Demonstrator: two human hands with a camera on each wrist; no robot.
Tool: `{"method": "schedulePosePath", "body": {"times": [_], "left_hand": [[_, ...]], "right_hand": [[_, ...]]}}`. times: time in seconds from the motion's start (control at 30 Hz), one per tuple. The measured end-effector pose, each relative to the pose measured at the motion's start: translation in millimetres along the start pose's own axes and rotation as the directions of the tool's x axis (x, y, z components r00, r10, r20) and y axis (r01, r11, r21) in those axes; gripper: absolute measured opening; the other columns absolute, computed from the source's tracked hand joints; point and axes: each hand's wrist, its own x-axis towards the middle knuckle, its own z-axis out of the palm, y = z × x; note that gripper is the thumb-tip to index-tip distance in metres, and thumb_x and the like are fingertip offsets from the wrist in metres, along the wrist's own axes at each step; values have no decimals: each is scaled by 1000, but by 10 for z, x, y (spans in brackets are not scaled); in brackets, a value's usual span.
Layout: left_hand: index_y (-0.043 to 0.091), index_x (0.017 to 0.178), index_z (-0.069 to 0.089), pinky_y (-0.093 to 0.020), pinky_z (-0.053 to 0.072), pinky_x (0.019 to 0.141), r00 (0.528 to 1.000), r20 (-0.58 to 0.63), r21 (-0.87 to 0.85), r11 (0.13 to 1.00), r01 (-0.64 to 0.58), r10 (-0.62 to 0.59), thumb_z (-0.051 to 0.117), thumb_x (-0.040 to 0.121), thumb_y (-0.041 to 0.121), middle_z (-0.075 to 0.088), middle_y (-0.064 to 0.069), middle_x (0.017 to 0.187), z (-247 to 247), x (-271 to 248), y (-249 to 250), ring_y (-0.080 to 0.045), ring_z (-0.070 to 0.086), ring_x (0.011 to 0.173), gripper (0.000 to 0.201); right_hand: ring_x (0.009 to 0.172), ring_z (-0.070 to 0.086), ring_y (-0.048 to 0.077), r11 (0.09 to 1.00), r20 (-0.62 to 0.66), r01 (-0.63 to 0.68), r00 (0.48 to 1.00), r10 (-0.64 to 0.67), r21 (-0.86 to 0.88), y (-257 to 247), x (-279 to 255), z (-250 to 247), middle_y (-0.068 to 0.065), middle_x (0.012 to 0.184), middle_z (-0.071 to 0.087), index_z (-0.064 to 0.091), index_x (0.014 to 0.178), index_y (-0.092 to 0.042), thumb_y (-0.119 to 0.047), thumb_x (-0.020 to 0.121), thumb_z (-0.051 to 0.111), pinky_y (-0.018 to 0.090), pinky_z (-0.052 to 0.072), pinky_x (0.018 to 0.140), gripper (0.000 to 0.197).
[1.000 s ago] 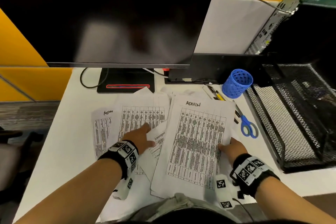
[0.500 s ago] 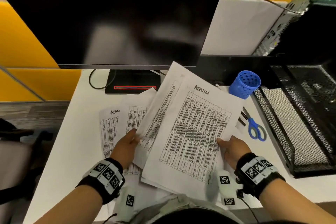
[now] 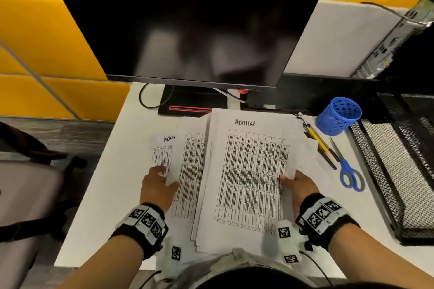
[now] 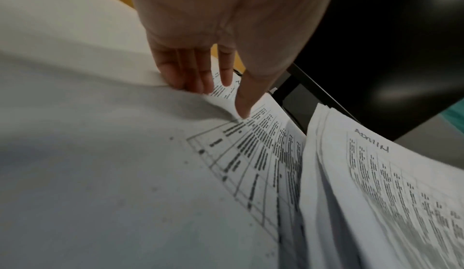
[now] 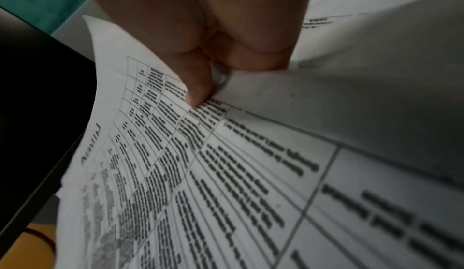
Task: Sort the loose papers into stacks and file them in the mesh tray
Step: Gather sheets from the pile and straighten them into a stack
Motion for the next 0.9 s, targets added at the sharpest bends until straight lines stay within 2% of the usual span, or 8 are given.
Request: {"method": "schedulePosePath", "body": {"times": [0.17,0.27,0.33,0.43,0.57,0.7,0.8,0.9], "left_hand": [[10,122,56,-31,48,85,989,126,-39,997,-70,74,56,91,17,64,-10,118,139,-37,55,-25,59,101,32],[13,116,56,-25,44,71,987,107,-147,984,-102,119,49,95,18,64,-5,112,93,-72,174,-23,58,99,22],[12,118,53,-28,44,83,982,143,-197,976,-92,121,49,95,18,61,0,116,38,-83,235,-22,56,108,24],[13,120,55,-32,44,90,970,196,-262,961,-88,142,52,93,17,64,-3,115,-25,-104,309,-24,58,110,27],[27,115,59,-26,47,68,952,255,-336,939,-79,171,52,93,27,70,3,102,-27,-167,423,-17,65,92,23],[29,121,55,-38,42,102,963,207,-454,889,-60,170,40,87,63,62,7,125,-50,-215,480,-16,55,118,50],[36,114,47,-28,37,96,934,146,-370,894,-253,325,42,98,33,57,22,106,-134,-266,665,-10,52,109,18],[27,121,42,-25,43,80,868,126,-266,860,-437,480,41,98,16,56,22,99,-239,-296,916,-10,57,100,26]], "right_hand": [[106,60,31,999,13,-31,999,32,-36,-5,-84,66,15,121,63,55,127,-2,-13,92,54,39,46,98,36],[100,59,27,999,9,-18,1000,18,-30,-35,-127,88,12,122,63,55,128,-5,-16,93,54,34,46,92,37],[101,59,27,1000,-9,-6,1000,6,17,-50,-139,130,7,122,61,56,126,-8,-20,91,57,36,46,93,37],[112,55,24,998,46,-3,999,0,62,-123,-182,176,4,133,52,46,132,-11,-45,76,69,35,41,98,70],[116,47,17,954,173,-21,984,-32,299,-239,-265,231,0,132,48,36,141,-9,-8,94,49,17,40,92,49],[107,60,23,921,215,2,972,-93,389,-317,-297,286,8,126,61,47,131,-13,4,92,47,38,49,87,43],[104,62,22,891,153,108,969,-193,441,-465,-368,313,4,113,67,51,129,-10,4,92,44,44,47,95,40],[117,56,21,869,33,343,925,-379,358,-717,-443,266,0,122,62,50,131,-15,-1,94,44,45,38,108,40]]}}
